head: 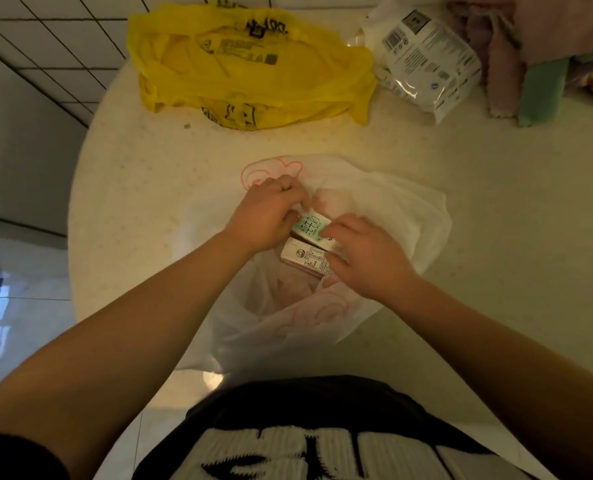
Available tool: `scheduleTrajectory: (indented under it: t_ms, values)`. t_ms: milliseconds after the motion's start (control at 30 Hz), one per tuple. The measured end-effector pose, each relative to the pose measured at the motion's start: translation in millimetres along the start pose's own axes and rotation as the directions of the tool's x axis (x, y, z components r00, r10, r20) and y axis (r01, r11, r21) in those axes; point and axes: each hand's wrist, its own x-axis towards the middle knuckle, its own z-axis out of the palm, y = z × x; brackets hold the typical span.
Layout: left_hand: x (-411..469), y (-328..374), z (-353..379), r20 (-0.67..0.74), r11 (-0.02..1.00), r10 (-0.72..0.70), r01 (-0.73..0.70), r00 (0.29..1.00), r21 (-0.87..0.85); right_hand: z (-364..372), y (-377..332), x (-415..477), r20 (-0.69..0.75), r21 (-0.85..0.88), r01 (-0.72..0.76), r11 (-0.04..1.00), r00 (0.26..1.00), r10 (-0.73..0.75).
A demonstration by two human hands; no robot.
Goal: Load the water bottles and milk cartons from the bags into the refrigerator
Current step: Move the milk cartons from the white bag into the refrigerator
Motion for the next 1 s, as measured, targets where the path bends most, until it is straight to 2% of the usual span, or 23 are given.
scheduleTrajectory:
  t_ms: [100,200,400,567,700,833,933,1000]
  values:
    - [5,-6,3,0.202,0.996,-0.084,0.089,0.976,-0.016,15,-10,3,0.169,-0.075,-0.115,0.991,0.977,0.126]
    - [5,-15,9,0.351,0.993,-0.104,0.119,0.930,-0.021,19,-14,5,0.136,-0.132,-0.140,0.981,0.978,0.158]
    - [14,-20,14,0.342,0.970,-0.160,0.084,0.926,0.227,32,-24,3,0.151,-0.254,-0.101,0.962,0.978,0.143]
    - [18,-16,12,0.372,0.966,-0.154,0.061,0.916,0.249,30,-24,3,0.127,-0.186,-0.143,0.972,0.978,0.168]
    - [13,-15,5,0.368,0.984,-0.159,0.179,0.916,-0.021,18,-16,-9,0.046,-0.092,-0.192,0.977,0.979,0.197]
    - [0,-5,-3,0.226,0.944,-0.201,0.250,0.953,-0.217,8,-16,-27,-0.092,0.072,-0.172,0.982,0.980,0.179]
    - [-13,11,-16,0.113,0.838,-0.305,0.323,0.946,-0.440,-4,-23,-42,-0.177,0.302,-0.124,0.945,0.967,0.184]
    - [-24,24,-27,0.040,0.726,-0.442,0.383,0.896,-0.571,-15,-32,-52,-0.211,0.444,-0.104,0.890,0.953,0.216]
